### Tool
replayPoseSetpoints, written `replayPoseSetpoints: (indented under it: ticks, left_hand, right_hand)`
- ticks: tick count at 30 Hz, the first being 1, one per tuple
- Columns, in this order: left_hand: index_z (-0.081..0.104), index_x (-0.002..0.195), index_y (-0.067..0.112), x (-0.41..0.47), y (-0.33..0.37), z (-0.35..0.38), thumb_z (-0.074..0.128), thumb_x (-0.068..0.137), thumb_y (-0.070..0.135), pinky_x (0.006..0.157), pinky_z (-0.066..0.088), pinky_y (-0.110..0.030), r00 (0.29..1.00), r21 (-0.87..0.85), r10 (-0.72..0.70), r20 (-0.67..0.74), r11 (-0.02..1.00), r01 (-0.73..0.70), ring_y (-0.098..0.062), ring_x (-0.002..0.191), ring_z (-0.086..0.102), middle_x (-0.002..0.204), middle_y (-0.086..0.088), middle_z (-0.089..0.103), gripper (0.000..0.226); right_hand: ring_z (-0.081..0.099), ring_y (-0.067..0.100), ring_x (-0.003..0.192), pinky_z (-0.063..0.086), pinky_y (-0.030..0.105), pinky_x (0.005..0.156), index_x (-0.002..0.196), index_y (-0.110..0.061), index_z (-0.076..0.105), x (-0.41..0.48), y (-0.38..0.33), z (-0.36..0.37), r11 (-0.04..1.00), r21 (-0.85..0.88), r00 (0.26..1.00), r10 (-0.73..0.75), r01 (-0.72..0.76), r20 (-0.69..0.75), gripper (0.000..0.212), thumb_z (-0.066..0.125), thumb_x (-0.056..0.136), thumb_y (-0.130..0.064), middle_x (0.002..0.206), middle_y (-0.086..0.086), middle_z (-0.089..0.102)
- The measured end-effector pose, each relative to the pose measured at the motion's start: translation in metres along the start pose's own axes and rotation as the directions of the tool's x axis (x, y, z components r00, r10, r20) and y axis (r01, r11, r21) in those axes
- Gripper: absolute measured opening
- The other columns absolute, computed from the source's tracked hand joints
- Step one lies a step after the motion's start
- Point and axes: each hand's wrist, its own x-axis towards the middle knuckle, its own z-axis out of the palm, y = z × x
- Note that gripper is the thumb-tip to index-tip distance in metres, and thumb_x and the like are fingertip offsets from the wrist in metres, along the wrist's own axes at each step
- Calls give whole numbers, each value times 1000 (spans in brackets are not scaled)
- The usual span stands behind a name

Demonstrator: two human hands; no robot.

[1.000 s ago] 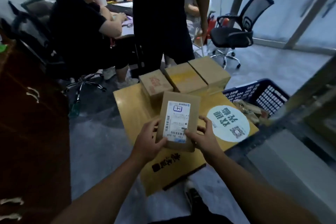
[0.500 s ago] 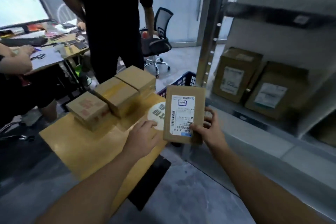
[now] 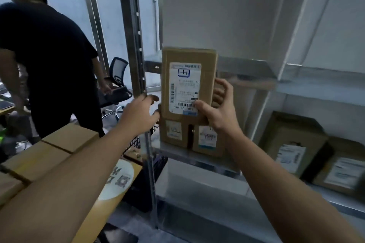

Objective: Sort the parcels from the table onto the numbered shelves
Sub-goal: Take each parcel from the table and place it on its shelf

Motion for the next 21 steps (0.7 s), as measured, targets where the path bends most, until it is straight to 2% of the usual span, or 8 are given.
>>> replayPoseSetpoints:
  ticks: [2,5,7,9,13,17,21]
  left_hand:
    - [58,126,16,15,11,-5,65,88,30,91,48,-42,998,-12,-1,-62,1000,0,-32,110,55,118,-10,59,41]
    - [60,122,13,34,22,-15,66,87,26,86,46,-40,987,-37,11,-160,999,-17,-33,105,56,114,-12,59,38]
    - [61,116,8,48,24,-23,66,86,23,81,46,-40,977,-27,37,-209,999,-44,-33,101,56,107,-12,59,34]
    - [60,116,7,62,21,-31,66,86,22,82,46,-41,970,-5,82,-231,996,-85,-33,100,55,107,-12,59,34]
    - [59,126,14,89,12,-44,65,88,23,90,49,-43,956,-2,167,-239,985,-172,-28,107,55,117,-7,61,39]
    - [58,127,18,113,3,-53,58,89,31,95,46,-46,952,41,227,-204,974,-224,-24,113,53,121,-3,60,41]
    - [58,126,19,129,-6,-54,48,85,37,98,39,-46,940,116,299,-166,952,-282,-23,115,50,122,-1,60,47]
  right_hand:
    - [53,11,124,53,36,98,136,-41,33,17,-17,-11,994,-38,995,-99,98,-13,79,86,77,-32,132,-7,52]
    - [53,14,127,54,47,99,130,-54,33,44,-41,-18,984,-41,984,-174,173,-30,77,85,74,-41,136,-6,50]
    - [51,16,128,56,44,96,129,-54,32,60,-56,-16,976,-38,974,-218,217,-56,76,84,76,-38,138,-3,48]
    - [52,16,125,60,35,88,134,-45,31,81,-67,-13,968,4,965,-250,251,-78,77,83,80,-30,138,1,46]
    - [60,21,116,62,39,81,137,-41,31,126,-74,-3,977,27,972,-206,210,-112,77,81,81,-20,134,5,49]
    - [61,16,109,63,36,75,143,-38,31,163,-71,14,992,-56,986,-123,117,-111,78,77,85,-13,121,-6,52]
    - [62,20,111,62,47,81,138,-44,31,184,-52,28,982,-186,991,-56,32,-123,77,78,84,-17,124,-2,52]
